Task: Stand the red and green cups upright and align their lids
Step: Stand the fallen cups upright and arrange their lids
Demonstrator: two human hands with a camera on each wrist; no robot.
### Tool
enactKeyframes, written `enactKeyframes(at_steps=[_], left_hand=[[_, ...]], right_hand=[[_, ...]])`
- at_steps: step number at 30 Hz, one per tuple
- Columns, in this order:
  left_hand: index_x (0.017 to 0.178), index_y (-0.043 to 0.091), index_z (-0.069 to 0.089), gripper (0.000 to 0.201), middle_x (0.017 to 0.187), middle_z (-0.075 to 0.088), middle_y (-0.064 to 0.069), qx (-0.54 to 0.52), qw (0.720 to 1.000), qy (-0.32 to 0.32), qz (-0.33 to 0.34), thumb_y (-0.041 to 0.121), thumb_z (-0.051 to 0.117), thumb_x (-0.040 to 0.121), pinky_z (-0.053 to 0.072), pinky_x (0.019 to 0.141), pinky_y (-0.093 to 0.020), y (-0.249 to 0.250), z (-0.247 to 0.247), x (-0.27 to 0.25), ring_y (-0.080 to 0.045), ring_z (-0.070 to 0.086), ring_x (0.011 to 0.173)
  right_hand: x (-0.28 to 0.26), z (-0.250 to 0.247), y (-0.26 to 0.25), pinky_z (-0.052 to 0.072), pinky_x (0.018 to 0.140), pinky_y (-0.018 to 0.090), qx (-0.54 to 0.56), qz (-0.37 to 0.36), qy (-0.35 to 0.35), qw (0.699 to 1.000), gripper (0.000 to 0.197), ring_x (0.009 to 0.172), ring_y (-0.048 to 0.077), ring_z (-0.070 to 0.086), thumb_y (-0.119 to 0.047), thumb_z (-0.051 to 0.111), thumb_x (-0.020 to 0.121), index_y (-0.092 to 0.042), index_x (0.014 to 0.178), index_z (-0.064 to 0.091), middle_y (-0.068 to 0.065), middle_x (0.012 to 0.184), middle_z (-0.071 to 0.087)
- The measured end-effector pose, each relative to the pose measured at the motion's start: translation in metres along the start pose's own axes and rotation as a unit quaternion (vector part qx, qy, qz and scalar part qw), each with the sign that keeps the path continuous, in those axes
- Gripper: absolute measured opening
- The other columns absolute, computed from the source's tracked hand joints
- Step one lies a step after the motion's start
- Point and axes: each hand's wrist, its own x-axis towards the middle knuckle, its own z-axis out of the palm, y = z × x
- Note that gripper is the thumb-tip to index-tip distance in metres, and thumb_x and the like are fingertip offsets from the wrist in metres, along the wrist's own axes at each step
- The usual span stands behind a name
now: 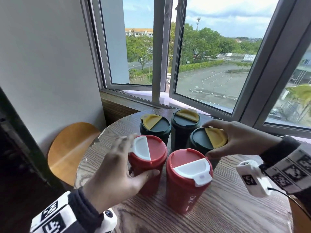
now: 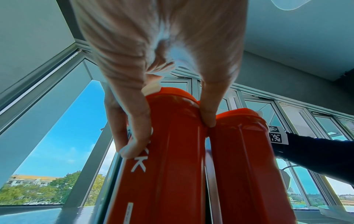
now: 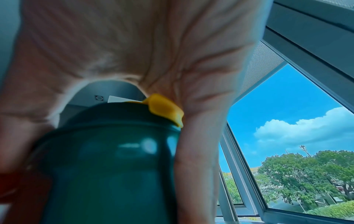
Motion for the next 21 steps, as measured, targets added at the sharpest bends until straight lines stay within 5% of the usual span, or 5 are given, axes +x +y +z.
enactKeyframes(at_steps=[6,8,11,16,21], left_hand=[[0.136,0.026,0.036,0.093,0.116,0.04,0.017,0.005,1.0,-0.002,-0.02,0.054,0.078,0.058,0.017,0.085,0.012,0.003,0.003,0.001,0.014,0.039,0.098],[0.136,0.028,0.034,0.092,0.117,0.039,0.018,0.006,1.0,-0.003,-0.021,0.055,0.077,0.059,0.016,0.084,0.012,0.004,0.003,0.001,0.009,0.037,0.102],[0.136,0.03,0.033,0.092,0.115,0.037,0.022,-0.002,1.0,-0.003,-0.017,0.056,0.076,0.059,0.016,0.083,0.012,0.003,0.003,0.0,0.019,0.037,0.1],[0.137,0.027,0.035,0.098,0.119,0.041,0.019,-0.001,1.0,-0.003,-0.01,0.064,0.075,0.056,0.017,0.086,0.011,0.0,0.004,0.002,0.015,0.036,0.1],[0.136,0.026,0.037,0.095,0.116,0.041,0.018,0.005,1.0,0.007,-0.008,0.058,0.078,0.056,0.019,0.085,0.011,0.002,0.004,0.002,0.008,0.039,0.101]], right_hand=[[-0.004,0.001,0.002,0.034,0.083,-0.002,-0.064,0.002,0.005,0.998,0.088,0.106,-0.01,0.051,-0.064,0.073,0.051,-0.033,0.128,0.045,-0.023,0.119,0.053],[-0.011,0.0,0.002,0.034,0.096,0.005,-0.091,-0.037,0.037,0.995,0.09,0.118,-0.008,0.044,-0.072,0.069,0.054,-0.035,0.131,0.043,-0.025,0.128,0.046],[-0.026,0.002,-0.008,0.036,0.106,0.022,-0.073,-0.149,0.075,0.983,0.069,0.127,-0.006,0.04,-0.054,0.066,0.065,-0.034,0.129,0.048,-0.024,0.136,0.044],[-0.045,0.021,-0.025,0.025,0.115,0.042,-0.092,-0.198,-0.006,0.976,0.086,0.134,-0.006,0.03,-0.061,0.07,0.065,-0.031,0.14,0.039,-0.022,0.145,0.036],[-0.043,0.035,-0.032,0.034,0.109,0.022,-0.123,-0.199,0.002,0.972,0.083,0.128,-0.01,0.036,-0.052,0.077,0.064,-0.03,0.137,0.044,-0.023,0.138,0.043]])
